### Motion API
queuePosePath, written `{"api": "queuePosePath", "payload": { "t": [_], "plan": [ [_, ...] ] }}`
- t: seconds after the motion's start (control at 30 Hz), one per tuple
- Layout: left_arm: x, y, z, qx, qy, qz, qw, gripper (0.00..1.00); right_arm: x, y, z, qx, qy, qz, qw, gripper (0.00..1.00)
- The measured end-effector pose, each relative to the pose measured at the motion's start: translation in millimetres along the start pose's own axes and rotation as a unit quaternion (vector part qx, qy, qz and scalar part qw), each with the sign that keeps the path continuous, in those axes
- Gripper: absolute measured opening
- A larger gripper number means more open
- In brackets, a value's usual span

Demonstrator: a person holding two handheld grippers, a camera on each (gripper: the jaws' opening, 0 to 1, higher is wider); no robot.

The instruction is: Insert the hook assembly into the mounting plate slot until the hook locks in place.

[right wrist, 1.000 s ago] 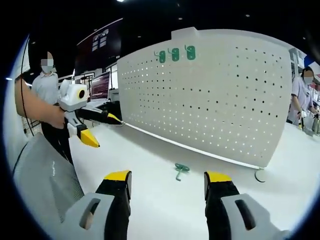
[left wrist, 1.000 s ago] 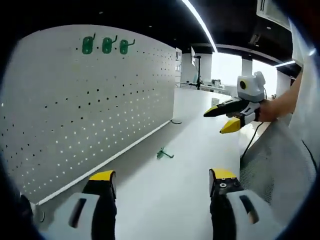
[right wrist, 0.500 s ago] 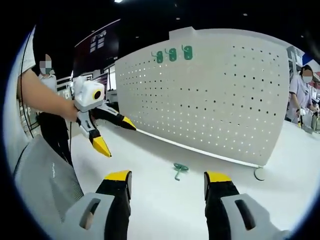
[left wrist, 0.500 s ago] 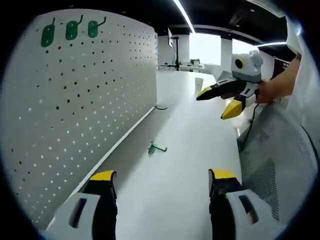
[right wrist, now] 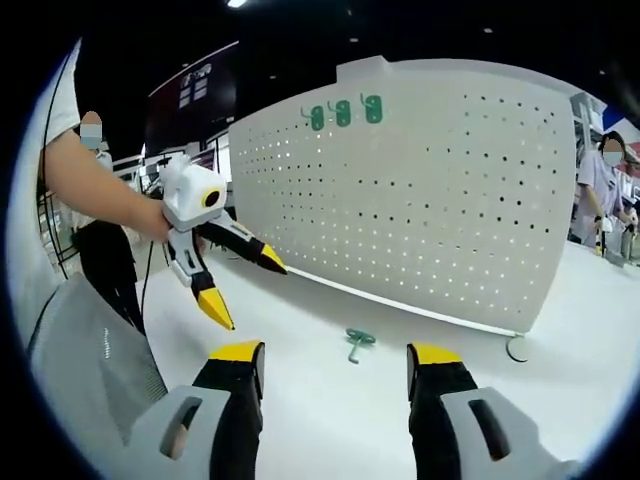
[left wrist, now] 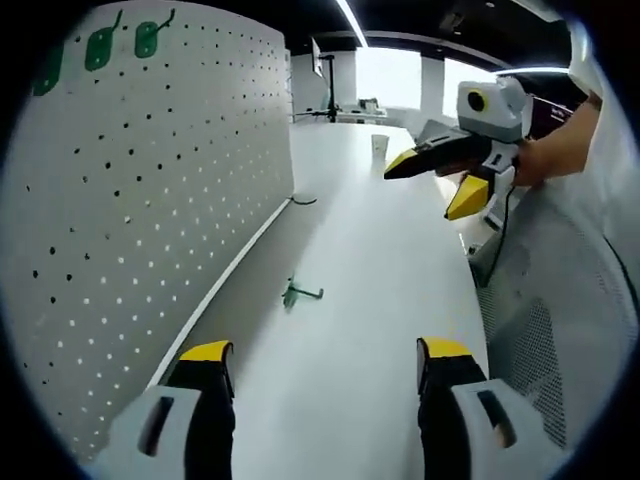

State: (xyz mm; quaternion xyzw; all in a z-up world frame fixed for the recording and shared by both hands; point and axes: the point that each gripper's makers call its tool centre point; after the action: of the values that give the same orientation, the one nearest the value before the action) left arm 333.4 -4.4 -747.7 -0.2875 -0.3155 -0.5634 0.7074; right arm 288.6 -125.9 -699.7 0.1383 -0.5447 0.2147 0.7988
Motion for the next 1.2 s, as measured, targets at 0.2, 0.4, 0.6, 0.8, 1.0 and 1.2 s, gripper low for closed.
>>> {"api": "queuePosePath", "payload": {
  "t": [0.2,0.4,0.6,0.8,1.0,1.2],
  "plan": [
    [6.9,1.3,-15.3,-0.019,0.018,-0.019,0.9995,0.77,0.8,0.2,0.0,0.0,-0.001,0.0,1.0,0.56],
    [8.7,0.7,-31.1,-0.035,0.036,-0.038,0.998,0.77,1.4,-1.5,0.2,-0.002,-0.003,-0.005,1.0,0.56],
    [7.2,1.6,-45.5,-0.053,0.054,-0.048,0.9959,0.76,1.0,0.9,-0.5,0.001,-0.002,0.0,1.0,0.55],
    [6.9,5.2,-58.0,-0.068,0.071,-0.057,0.9936,0.76,0.9,1.2,-0.6,0.002,-0.003,0.002,1.0,0.55],
    [5.9,12.5,-69.4,-0.079,0.089,-0.07,0.9904,0.76,0.8,0.1,-0.3,-0.001,-0.003,0.002,1.0,0.55],
    [6.6,17.7,-77.4,-0.089,0.109,-0.091,0.9859,0.74,0.5,-2.1,0.0,-0.004,-0.003,-0.002,1.0,0.55]
  ]
}}
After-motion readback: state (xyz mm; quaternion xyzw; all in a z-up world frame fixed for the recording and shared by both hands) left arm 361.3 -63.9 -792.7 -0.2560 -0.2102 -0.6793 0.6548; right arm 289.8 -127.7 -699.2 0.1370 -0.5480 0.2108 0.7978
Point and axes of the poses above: the point that each gripper's makers call its tool centre point, and the gripper's own axes: z roughly backward along the fingers, y roughly to its left, x roughly out of its top, and after that the axes turned 6 degrees about -x, right-handed
